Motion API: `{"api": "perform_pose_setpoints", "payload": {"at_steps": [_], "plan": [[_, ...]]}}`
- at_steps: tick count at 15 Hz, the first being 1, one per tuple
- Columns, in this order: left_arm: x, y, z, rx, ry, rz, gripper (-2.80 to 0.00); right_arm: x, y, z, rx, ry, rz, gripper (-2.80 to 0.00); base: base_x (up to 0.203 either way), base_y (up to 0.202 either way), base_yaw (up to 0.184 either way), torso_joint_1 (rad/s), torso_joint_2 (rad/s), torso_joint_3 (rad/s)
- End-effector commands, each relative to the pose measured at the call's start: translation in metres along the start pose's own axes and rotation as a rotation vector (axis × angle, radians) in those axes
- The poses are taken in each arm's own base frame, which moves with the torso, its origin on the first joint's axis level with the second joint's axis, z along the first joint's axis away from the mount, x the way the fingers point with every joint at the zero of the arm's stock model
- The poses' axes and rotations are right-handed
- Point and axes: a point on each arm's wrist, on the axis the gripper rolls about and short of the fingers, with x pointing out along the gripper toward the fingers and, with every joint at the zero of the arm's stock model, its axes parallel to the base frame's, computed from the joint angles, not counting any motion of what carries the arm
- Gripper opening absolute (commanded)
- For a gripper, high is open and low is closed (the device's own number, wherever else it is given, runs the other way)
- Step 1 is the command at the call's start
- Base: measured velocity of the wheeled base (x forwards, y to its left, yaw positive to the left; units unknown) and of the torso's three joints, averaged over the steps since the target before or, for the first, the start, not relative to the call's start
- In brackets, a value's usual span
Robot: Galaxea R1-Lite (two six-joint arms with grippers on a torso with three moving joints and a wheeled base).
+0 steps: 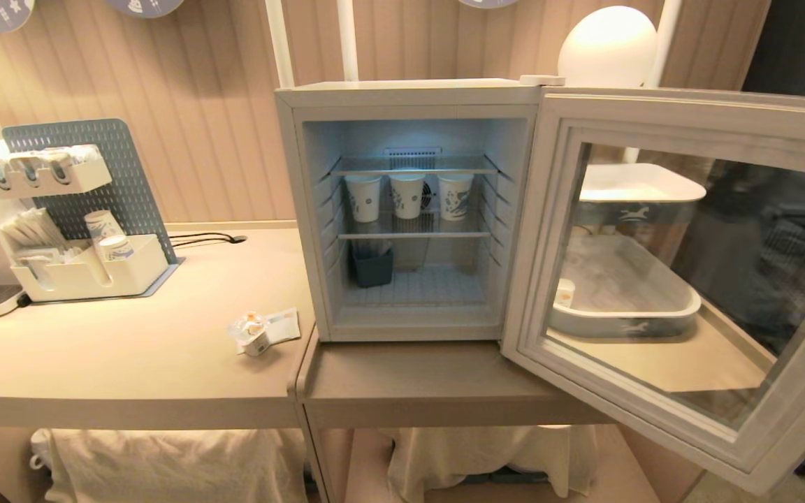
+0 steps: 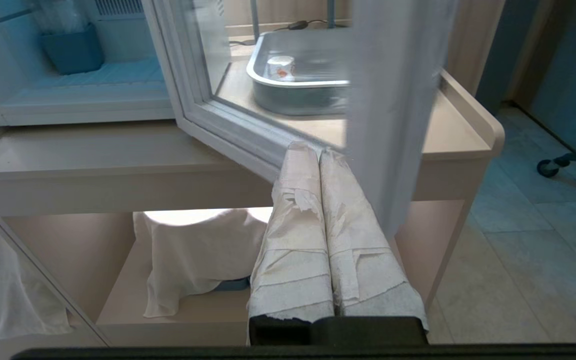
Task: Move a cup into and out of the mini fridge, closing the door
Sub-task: Put the yoghurt in the freezer
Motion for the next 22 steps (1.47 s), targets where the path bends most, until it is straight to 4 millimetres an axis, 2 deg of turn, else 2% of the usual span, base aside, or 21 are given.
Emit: {"api": "perform_pose_setpoints", "payload": {"at_steps": [1,4,7,8,9,12,14,15,17,22], "plan": [[-0.053,0.001,-0.026,-0.014,-0.12,0.119,-2.8,0.0,0.0,0.0,0.0,0.001,0.0,-2.8,0.0,0.0,0.0,0.0,0.0,0.0],[-0.085,-0.001,-0.071,0.006,-0.159,0.109,-2.8,0.0,0.0,0.0,0.0,0.001,0.0,-2.8,0.0,0.0,0.0,0.0,0.0,0.0],[-0.088,0.009,-0.124,0.1,-0.158,0.129,-2.8,0.0,0.0,0.0,0.0,0.001,0.0,-2.8,0.0,0.0,0.0,0.0,0.0,0.0],[-0.084,0.015,-0.143,0.117,-0.155,0.138,-2.8,0.0,0.0,0.0,0.0,0.001,0.0,-2.8,0.0,0.0,0.0,0.0,0.0,0.0],[-0.07,0.022,-0.154,0.128,-0.146,0.158,-2.8,0.0,0.0,0.0,0.0,0.001,0.0,-2.8,0.0,0.0,0.0,0.0,0.0,0.0],[-0.004,0.049,-0.187,0.221,-0.224,0.172,-2.8,0.0,0.0,0.0,0.0,0.001,0.001,-2.8,0.0,0.0,0.0,0.0,0.0,0.0],[0.019,0.065,-0.218,0.302,-0.186,0.194,-2.8,0.0,0.0,0.0,0.001,0.001,0.0,-2.8,0.0,0.0,0.0,0.0,0.0,0.0],[0.024,0.07,-0.23,0.338,-0.133,0.209,-2.8,0.0,0.0,0.0,0.002,0.001,0.001,-2.8,0.0,0.0,0.0,0.0,0.0,0.0],[0.023,0.069,-0.23,0.402,-0.125,0.205,-2.8,0.0,0.0,0.0,0.002,0.001,0.0,-2.8,0.0,0.0,0.0,0.0,0.0,0.0],[0.023,0.069,-0.23,0.404,-0.126,0.206,-2.8,0.0,0.0,0.0,0.002,0.001,0.001,-2.8,0.0,0.0,0.0,0.0,0.0,0.0]]}}
